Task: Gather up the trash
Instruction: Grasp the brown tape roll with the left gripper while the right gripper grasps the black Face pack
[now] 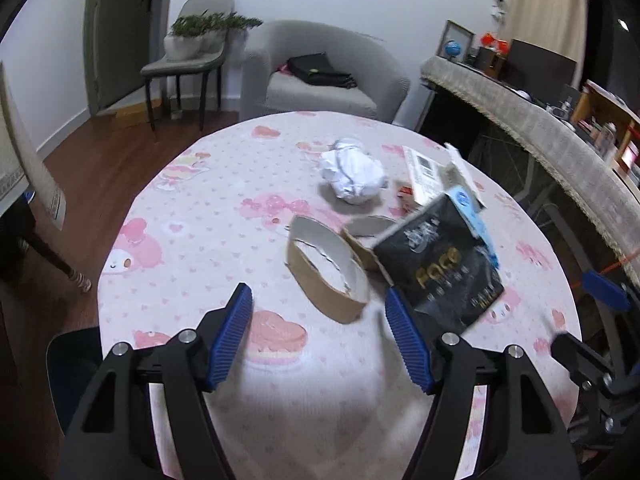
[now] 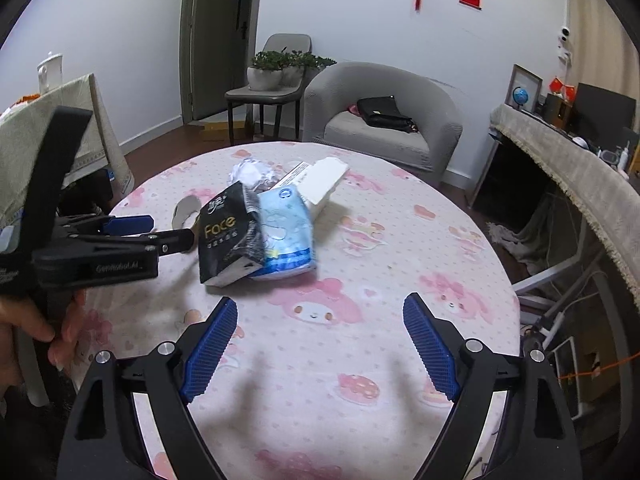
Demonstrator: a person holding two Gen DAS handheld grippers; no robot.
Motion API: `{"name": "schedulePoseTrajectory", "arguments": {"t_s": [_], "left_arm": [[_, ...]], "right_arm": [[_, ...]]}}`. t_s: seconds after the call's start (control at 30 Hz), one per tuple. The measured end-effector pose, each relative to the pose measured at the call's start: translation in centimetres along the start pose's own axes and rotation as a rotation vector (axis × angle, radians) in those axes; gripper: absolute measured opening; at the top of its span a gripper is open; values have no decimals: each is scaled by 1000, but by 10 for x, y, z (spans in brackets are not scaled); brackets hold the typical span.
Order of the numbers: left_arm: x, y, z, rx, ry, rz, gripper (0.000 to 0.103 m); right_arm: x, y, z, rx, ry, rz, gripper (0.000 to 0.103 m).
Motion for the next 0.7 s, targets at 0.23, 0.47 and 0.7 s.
{"name": "schedulePoseTrajectory", "arguments": {"t_s": [0.23, 0.47, 0.7], "left_arm": [[5, -7, 5, 3, 26, 24, 69], [0, -9, 6, 12, 41, -41, 39], [3, -2, 7, -8, 52, -75, 28]], "right_arm": [[12, -3, -4, 3, 72, 26, 88], [45, -6, 5, -27, 138, 85, 89], [62, -13, 10, -30, 156, 101, 89]]}}
Point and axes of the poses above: each gripper's, at about its wrist camera, not at the fingertips, and y roughly against the way its jaws point, x to its left, z to its top, the point moved 8 cm from there along -y, roughly the way its jaws point, and after that the axes turned 14 degrees about -x, right-handed, at the moved point
